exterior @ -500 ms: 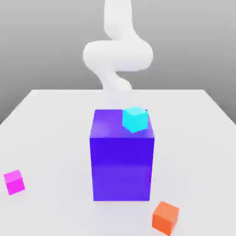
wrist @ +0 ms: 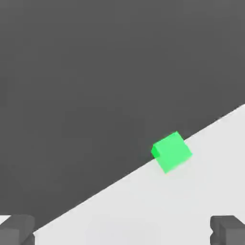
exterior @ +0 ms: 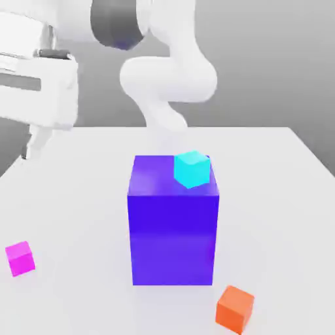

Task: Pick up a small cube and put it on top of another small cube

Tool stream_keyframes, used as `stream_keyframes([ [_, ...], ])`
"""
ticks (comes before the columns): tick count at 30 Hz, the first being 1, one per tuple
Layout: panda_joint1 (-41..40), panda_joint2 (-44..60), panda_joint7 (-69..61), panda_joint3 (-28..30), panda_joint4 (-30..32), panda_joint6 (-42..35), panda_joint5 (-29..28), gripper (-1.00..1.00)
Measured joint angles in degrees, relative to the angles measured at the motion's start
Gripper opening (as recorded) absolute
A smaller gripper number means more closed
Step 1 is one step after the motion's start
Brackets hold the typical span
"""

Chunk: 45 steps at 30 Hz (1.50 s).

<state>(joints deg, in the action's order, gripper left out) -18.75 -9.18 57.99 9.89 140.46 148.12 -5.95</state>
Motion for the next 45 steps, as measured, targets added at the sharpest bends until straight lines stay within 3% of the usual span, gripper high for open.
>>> stream_keyframes([
  [8, -9.38, 16.88, -2.75, 3.09, 3.99, 7.58, 8.80, 0.00],
  [15, -15.68, 31.49, -8.53, -1.83, 2.96, 17.13, 18.02, 0.00],
  [16, -16.17, 32.69, -8.88, -2.41, 2.71, 18.06, 18.47, -1.00],
  [23, -16.21, 32.56, -8.74, -2.43, 2.74, 17.99, 18.32, -1.00],
  [28, -13.83, 23.52, -5.13, 0.98, 4.68, 10.97, 13.53, -1.00],
  [45, -8.98, 36.45, -0.65, -2.10, -28.35, -9.44, 11.94, -1.00],
])
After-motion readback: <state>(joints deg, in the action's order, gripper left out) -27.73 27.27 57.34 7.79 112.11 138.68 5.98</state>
